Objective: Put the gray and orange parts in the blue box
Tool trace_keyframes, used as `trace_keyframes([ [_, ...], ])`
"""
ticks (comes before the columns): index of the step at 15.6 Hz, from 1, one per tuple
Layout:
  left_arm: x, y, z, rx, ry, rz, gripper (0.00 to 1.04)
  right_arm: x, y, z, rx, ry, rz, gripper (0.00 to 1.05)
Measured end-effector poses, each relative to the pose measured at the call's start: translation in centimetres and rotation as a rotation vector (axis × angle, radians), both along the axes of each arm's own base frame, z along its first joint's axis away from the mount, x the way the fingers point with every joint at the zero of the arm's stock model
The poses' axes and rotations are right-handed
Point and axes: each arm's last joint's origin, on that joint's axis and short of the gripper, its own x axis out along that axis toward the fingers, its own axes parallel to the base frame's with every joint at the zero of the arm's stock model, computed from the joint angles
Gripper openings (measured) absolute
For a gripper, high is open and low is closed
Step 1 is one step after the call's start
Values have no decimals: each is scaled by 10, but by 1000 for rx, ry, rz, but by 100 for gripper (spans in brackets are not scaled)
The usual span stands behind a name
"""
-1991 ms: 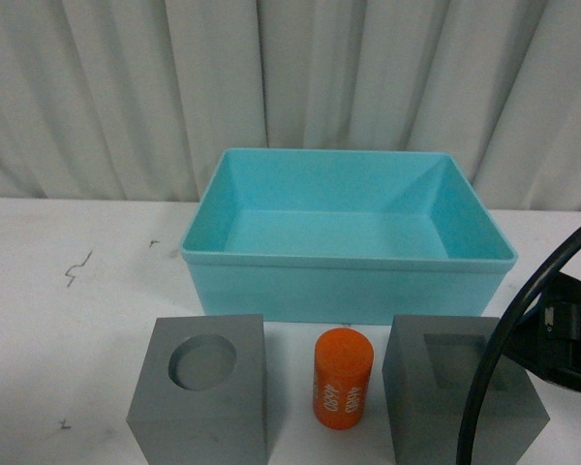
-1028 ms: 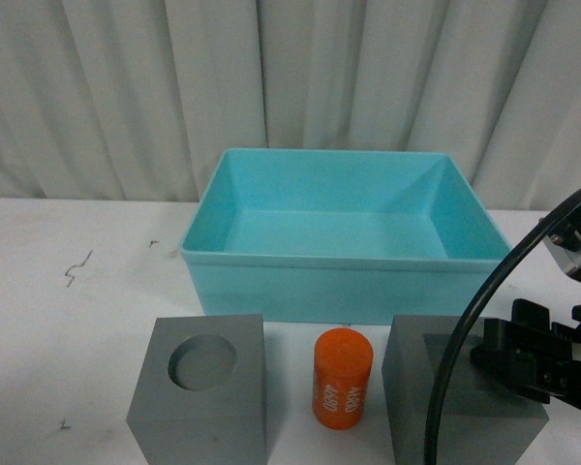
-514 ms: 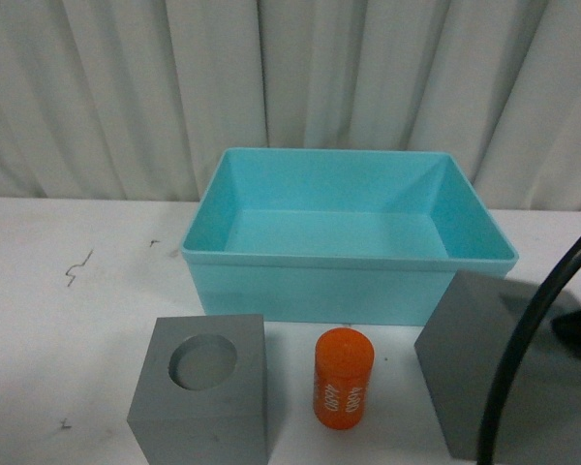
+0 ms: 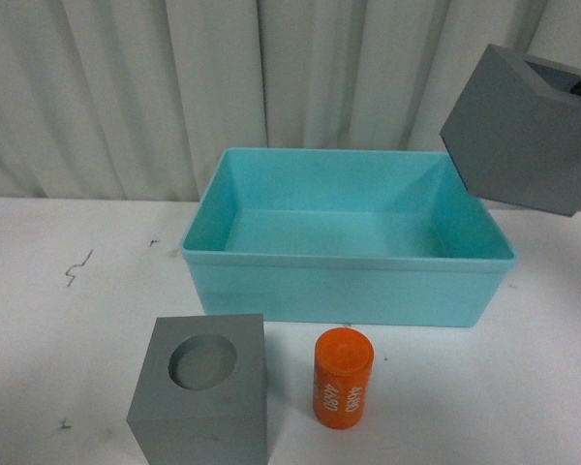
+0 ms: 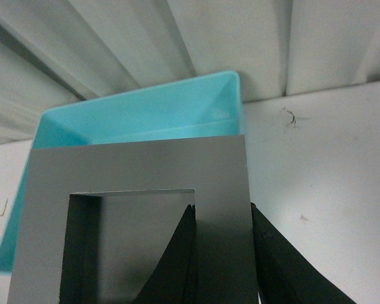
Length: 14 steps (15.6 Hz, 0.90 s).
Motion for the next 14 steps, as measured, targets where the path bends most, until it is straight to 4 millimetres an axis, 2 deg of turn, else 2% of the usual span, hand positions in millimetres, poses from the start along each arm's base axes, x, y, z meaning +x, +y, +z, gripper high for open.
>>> trace_keyframes([
  [3, 0, 0, 0, 0, 0, 0, 98, 48, 1, -1, -4, 15, 10, 19],
  [7, 0, 0, 0, 0, 0, 0, 98, 94, 5, -28, -9, 79, 46, 19],
  [9, 0, 0, 0, 0, 0, 0, 98, 104, 11, -49, -10, 124, 70, 19],
  [10, 0, 0, 0, 0, 0, 0, 98, 110, 30, -66, -16, 146, 107, 19],
  [12, 0, 0, 0, 0, 0, 0, 98, 110, 58, -76, -22, 152, 149, 19],
  [14, 0, 0, 0, 0, 0, 0, 98, 107, 73, -82, -35, 181, 150, 19],
])
